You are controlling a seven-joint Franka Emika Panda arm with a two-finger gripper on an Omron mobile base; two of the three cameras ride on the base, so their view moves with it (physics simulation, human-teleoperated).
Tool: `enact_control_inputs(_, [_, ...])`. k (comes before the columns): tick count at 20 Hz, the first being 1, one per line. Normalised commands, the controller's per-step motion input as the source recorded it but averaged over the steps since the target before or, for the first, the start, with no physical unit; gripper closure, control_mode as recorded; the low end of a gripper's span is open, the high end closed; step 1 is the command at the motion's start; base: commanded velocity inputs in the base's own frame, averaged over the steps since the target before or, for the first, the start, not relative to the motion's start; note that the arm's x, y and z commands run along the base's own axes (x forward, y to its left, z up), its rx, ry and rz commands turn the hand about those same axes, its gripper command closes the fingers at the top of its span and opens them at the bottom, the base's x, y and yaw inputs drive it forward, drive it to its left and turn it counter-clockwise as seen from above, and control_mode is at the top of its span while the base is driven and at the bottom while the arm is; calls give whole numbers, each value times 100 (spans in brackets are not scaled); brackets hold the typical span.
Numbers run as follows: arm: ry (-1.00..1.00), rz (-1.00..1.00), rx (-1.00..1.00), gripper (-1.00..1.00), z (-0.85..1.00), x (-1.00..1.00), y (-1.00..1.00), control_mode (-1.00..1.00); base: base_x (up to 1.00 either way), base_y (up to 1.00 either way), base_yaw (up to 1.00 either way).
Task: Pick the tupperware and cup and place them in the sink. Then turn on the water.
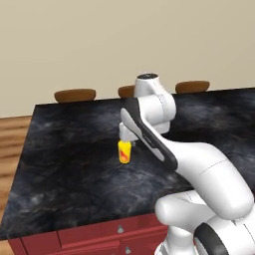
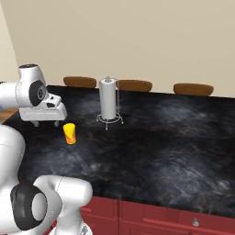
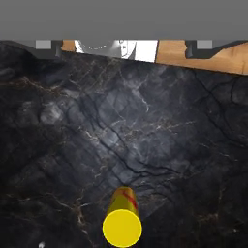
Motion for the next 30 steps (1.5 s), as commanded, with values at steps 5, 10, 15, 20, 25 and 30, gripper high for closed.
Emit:
enact_control_inputs(5, [0,-11,0,-100,19,13,0,-100,0,0,0])
enact_control_inputs(10, [0,-6,0,-100,4,12,0,-100,0,0,0])
enact_control_inputs(15, [-3,0,4,-100,0,4,-14,-100,0,0,0])
enact_control_inputs(20, [-6,0,1,-100,0,15,-21,-100,0,0,0])
enact_control_inputs(25, [-8,0,0,-100,0,26,-10,-100,0,0,0])
enact_control_inputs(30, [-8,0,0,-100,-1,36,-4,-100,0,0,0])
